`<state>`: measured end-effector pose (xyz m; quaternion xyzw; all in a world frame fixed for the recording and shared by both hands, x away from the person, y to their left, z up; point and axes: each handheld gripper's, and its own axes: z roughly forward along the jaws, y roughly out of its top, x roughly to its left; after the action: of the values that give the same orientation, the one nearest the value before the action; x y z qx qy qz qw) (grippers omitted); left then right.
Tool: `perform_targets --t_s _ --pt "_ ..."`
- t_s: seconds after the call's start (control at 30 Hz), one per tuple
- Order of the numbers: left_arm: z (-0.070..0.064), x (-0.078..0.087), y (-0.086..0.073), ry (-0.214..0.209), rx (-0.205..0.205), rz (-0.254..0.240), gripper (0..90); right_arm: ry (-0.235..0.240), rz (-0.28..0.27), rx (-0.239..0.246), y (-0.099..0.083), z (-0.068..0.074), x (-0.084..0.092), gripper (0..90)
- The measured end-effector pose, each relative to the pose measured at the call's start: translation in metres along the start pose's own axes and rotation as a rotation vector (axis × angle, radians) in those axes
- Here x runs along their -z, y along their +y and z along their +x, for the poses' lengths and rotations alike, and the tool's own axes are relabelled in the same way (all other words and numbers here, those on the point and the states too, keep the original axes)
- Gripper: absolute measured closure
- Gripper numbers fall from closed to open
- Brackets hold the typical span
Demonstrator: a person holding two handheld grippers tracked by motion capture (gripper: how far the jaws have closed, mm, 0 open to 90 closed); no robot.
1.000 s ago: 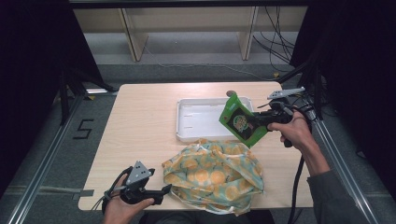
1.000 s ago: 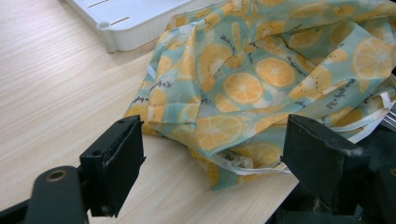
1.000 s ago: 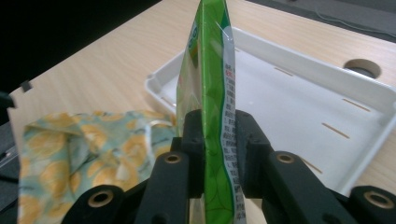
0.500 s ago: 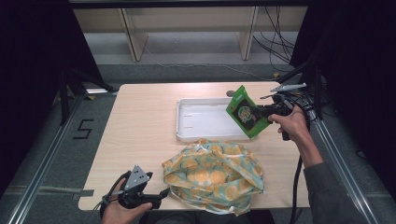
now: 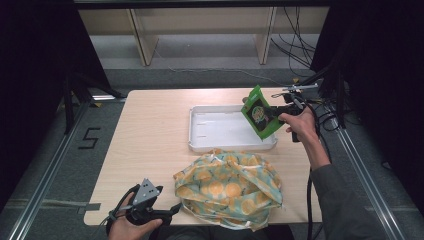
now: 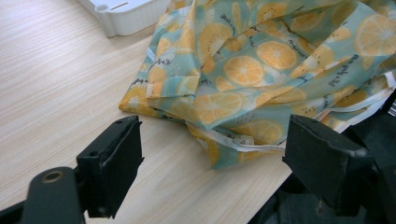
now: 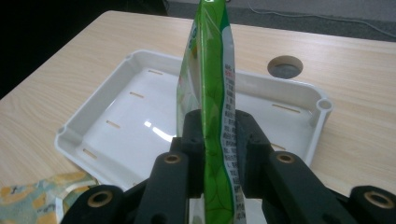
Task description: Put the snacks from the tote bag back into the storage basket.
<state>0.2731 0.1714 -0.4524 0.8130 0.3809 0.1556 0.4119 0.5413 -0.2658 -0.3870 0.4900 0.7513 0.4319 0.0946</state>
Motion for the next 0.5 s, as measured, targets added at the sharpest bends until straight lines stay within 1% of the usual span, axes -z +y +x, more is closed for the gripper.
perform_targets --t_s 0.03,0.07,0.13,0.17,0.2,0.23,0.27,0.3,0.33,0.37,0.4,0.43,0.47,0.5 --pt "0.000 0.000 0.000 0.000 -0.004 0.003 18.5 -0.010 0.015 -0.016 0.002 0.000 -0.001 76.7" --pt "0.000 0.000 0.000 0.000 -0.003 0.008 18.5 -0.019 -0.001 0.010 0.003 -0.003 -0.004 76.7" --pt "0.000 0.000 0.000 -0.001 -0.004 0.008 18.4 -0.025 -0.003 -0.021 0.006 -0.003 -0.008 76.7" --pt "-0.002 -0.001 -0.001 -0.006 0.024 0.005 18.4 -0.026 0.002 -0.043 0.007 -0.003 -0.010 76.7" --pt "-0.002 0.000 -0.001 -0.007 0.017 0.011 18.0 -0.034 0.008 -0.039 0.009 -0.003 -0.011 76.7" --pt "-0.002 0.000 -0.001 -0.008 0.019 0.013 17.2 -0.050 0.010 -0.030 0.011 -0.005 -0.013 76.7" --pt "-0.002 0.000 -0.001 -0.007 0.016 0.015 16.9 -0.052 -0.004 -0.015 0.013 -0.008 -0.015 76.7" --pt "-0.002 0.000 -0.001 -0.007 0.012 0.013 16.9 -0.059 -0.005 -0.019 0.015 -0.009 -0.017 76.7" --pt "-0.003 0.000 -0.001 -0.009 0.018 0.011 16.9 -0.061 -0.004 -0.049 0.016 -0.007 -0.018 76.7" --pt "-0.002 0.001 -0.001 -0.008 0.011 0.016 16.9 -0.078 0.004 -0.036 0.018 -0.007 -0.019 76.7" --pt "-0.002 0.001 -0.001 -0.002 0.009 0.014 16.9 -0.071 0.007 -0.071 0.019 -0.006 -0.020 76.7" --pt "-0.002 0.001 -0.001 -0.006 0.013 0.013 16.9 -0.092 0.017 -0.065 0.021 -0.007 -0.021 76.7" --pt "-0.001 0.001 -0.001 -0.008 0.017 0.012 16.9 -0.083 0.001 -0.037 0.021 -0.011 -0.023 76.7" --pt "-0.002 0.001 -0.001 -0.006 0.021 0.012 16.8 -0.083 0.002 -0.072 0.022 -0.009 -0.025 76.7"
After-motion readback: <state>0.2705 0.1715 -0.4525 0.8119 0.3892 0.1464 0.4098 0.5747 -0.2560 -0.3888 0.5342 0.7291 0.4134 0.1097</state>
